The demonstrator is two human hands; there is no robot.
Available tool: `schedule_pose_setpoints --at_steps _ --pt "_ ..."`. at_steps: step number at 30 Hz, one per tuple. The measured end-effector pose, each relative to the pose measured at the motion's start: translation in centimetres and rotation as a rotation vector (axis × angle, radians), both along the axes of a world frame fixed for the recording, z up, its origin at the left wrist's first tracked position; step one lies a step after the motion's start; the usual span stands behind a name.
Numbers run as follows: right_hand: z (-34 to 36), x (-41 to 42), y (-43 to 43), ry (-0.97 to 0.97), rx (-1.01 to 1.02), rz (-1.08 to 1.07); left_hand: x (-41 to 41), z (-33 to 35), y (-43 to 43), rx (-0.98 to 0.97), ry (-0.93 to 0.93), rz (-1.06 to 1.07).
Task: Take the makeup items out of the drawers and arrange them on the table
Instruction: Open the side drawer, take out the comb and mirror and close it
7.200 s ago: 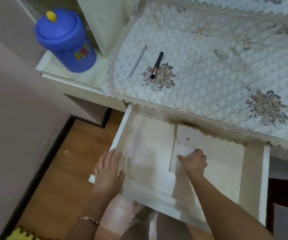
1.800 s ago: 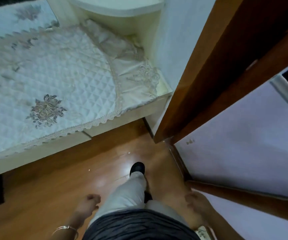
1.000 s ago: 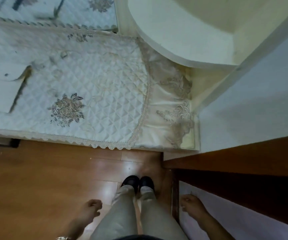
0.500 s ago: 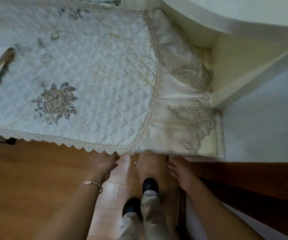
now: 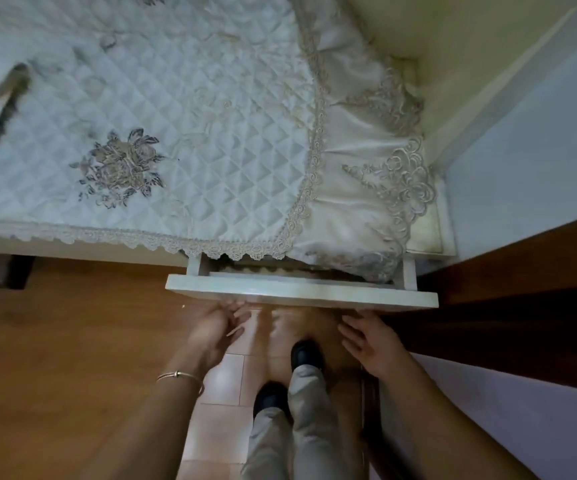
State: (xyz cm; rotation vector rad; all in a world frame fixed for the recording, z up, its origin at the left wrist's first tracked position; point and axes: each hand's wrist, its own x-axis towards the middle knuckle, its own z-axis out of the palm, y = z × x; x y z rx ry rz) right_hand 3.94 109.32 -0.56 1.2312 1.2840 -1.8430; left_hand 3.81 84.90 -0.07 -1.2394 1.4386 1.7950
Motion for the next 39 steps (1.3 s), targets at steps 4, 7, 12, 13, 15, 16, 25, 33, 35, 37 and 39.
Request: schedule_pose_setpoints --at_steps 4,7,12,13,15,16,25,33,35,37,39 --pt "2.1 4.1 -0.5 0.033 0.220 0.242 4.6 3.0 -0.7 -0.138 0.084 -0.281" --pt "5.2 6.2 -0.3 0.265 0.529 0.562 6.6 6.5 -1.0 -0.379 0.314 -0.518" --pt "10.9 6.9 -0.6 0.760 0.886 0.756 6.9 11.3 -1.8 -0.758 0.756 -0.644" --pt "11.4 6.3 -0.7 0.813 0.979 0.769 6.3 11.5 -1.9 -0.854 0.789 -0.727" --pt "11.3 4.9 -0.5 0.824 1.119 0.833 5.2 10.8 -2.2 -0.981 0.732 -0.945" --pt "11.0 4.4 -0.4 0.795 1.147 0.883 5.0 10.4 -2.3 -1.012 0.680 -1.042" --pt "10.3 7.2 0.1 0.637 1.130 1.095 7.6 9.6 -1.5 -1.045 0.557 -1.062" --pt "10.6 12.9 -0.6 0.566 1.053 1.064 13.0 9.4 -2.1 -1.071 0.575 -1.111" --pt "10.5 14.2 -0.6 0.550 1.060 1.072 14.3 9.1 -2.1 -1.057 0.599 -1.093" --pt "10.4 14.9 -0.6 0.548 1.086 1.049 14.9 9.0 -2.0 -1.074 0.611 -1.087" --pt "10.5 14.8 -0.7 0.537 1.091 1.053 14.6 9.3 -1.8 -1.077 0.575 -1.114"
